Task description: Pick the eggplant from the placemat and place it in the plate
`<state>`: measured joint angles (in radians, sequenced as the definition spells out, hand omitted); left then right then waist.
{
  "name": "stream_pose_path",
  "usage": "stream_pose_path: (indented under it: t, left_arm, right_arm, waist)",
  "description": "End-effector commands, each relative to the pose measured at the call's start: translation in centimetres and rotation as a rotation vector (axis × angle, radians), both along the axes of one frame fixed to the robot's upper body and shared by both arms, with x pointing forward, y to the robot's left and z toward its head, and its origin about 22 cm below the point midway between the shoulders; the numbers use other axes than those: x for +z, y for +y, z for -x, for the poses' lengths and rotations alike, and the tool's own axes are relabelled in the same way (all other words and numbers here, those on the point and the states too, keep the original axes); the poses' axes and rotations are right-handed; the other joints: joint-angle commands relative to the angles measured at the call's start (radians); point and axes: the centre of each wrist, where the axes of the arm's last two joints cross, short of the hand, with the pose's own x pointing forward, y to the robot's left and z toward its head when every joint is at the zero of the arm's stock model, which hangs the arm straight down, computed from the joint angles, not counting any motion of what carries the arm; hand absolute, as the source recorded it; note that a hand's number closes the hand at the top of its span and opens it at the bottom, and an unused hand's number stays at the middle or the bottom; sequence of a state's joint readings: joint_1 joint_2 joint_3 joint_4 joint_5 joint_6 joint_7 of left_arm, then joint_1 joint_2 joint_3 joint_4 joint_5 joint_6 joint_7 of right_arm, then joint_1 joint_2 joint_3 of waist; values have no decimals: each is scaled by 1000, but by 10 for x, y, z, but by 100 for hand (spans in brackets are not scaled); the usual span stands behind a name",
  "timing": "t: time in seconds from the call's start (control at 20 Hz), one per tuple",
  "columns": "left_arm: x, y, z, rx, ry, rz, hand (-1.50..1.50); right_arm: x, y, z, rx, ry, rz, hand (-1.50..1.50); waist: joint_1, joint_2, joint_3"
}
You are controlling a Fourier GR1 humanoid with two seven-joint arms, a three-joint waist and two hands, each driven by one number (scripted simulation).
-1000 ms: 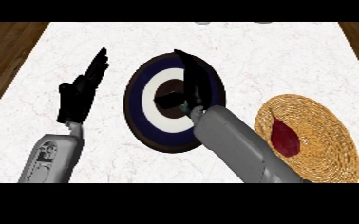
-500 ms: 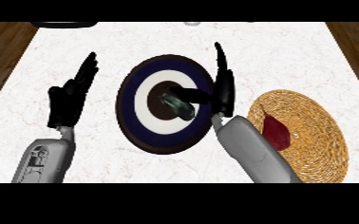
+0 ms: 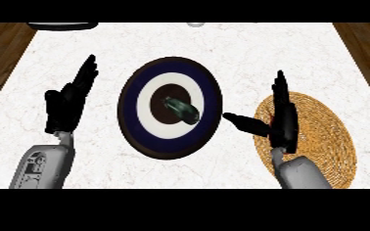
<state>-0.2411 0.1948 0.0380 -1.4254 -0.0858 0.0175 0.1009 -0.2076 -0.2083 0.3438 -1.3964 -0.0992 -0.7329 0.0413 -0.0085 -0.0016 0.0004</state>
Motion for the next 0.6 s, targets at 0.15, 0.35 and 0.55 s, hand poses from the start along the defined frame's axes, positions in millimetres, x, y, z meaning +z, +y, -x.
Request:
stream_pose_path:
  t: [0.15, 0.35, 0.55]
  left_arm:
    - [1, -1, 5, -10, 5, 8, 0]
    - [12, -7, -4, -12, -4, 7, 0]
    - [20, -2, -7, -15, -1, -16, 0]
  right_arm:
    - [-16, -87, 34, 13, -3, 3, -150]
    - [-34, -84, 20, 25, -5, -12, -150]
    - [-31, -116, 42, 22, 11, -1, -150]
  waist:
    - [4, 0, 0]
    - [8, 1, 0]
    - [5, 1, 0]
